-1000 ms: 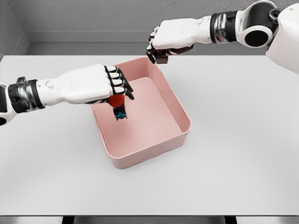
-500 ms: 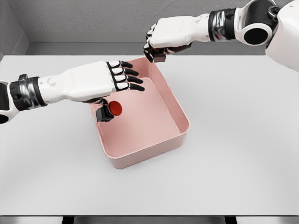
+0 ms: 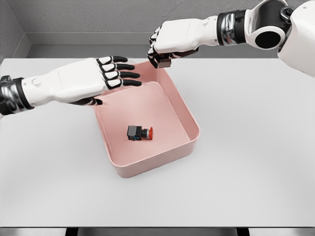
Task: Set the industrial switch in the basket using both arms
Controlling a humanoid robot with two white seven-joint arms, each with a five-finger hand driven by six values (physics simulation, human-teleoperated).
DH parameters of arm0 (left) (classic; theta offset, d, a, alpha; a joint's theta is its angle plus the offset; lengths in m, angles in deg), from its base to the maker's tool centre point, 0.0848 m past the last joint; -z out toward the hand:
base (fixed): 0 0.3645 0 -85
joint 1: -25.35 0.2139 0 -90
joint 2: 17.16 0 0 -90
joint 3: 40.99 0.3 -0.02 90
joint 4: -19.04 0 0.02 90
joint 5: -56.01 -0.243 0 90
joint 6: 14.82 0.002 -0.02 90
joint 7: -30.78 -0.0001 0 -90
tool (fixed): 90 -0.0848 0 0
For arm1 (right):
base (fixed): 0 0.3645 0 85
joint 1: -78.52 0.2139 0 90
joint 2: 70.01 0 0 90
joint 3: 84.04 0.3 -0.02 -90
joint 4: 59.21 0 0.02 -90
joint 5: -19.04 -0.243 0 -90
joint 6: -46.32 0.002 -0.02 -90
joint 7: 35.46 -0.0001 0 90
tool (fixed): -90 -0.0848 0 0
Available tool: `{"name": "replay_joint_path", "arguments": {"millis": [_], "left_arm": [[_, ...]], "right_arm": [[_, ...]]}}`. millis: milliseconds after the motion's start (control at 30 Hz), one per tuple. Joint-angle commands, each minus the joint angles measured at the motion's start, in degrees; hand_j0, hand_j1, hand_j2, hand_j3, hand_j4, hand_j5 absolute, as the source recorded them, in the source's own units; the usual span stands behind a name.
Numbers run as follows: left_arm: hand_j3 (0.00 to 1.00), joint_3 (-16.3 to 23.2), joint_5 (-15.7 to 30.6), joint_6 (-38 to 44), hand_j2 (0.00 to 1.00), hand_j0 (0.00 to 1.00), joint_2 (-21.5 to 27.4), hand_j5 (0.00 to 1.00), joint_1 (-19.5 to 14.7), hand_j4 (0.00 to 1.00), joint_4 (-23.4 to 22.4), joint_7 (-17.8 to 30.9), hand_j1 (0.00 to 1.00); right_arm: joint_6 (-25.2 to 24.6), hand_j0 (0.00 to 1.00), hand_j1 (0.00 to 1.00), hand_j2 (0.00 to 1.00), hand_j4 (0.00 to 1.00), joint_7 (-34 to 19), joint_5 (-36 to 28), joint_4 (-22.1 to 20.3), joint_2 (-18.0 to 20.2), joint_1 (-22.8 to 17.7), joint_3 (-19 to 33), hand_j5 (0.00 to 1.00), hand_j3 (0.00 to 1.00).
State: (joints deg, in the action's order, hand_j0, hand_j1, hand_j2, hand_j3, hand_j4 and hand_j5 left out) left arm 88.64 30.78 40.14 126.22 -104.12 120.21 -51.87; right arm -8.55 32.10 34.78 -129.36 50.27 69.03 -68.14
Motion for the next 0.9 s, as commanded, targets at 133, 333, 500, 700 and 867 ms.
{"name": "replay_joint_path", "arguments": {"millis": [133,333,500,700,867], "left_arm": [[1.0,0.0,2.6,0.0,1.0,1.0,4.8,1.0,0.4,1.0,0.0,-1.1,1.0],[1.0,0.1,2.4,0.0,1.0,1.0,5.8,1.0,1.7,1.0,0.0,-1.0,1.0],[1.0,0.4,2.0,0.0,1.0,1.0,8.1,1.0,3.2,1.0,0.0,-0.8,1.0],[1.0,0.4,2.0,0.0,1.0,1.0,8.8,1.0,3.1,1.0,0.0,-0.8,1.0],[1.0,0.4,2.1,0.0,1.0,1.0,8.8,1.0,3.2,1.0,0.0,-0.8,1.0]], "right_arm": [[-0.1,0.45,0.45,0.45,0.45,0.0,-0.2,-0.1,-0.2,-0.2,0.1,0.45,0.45],[-0.1,0.45,0.45,0.45,0.45,-0.1,-0.2,-1.0,-1.5,-2.5,-1.0,0.45,0.45],[-0.1,0.44,0.44,0.44,0.44,-1.2,-0.2,-1.5,-3.4,-4.4,-2.3,0.44,0.44],[-0.1,1.0,1.0,1.0,1.0,-0.8,-0.1,-1.7,-3.1,-4.4,-2.1,1.0,1.0],[-0.1,1.0,1.0,1.0,1.0,-0.6,-0.2,-1.8,-2.6,-4.2,-1.8,1.0,1.0]]}}
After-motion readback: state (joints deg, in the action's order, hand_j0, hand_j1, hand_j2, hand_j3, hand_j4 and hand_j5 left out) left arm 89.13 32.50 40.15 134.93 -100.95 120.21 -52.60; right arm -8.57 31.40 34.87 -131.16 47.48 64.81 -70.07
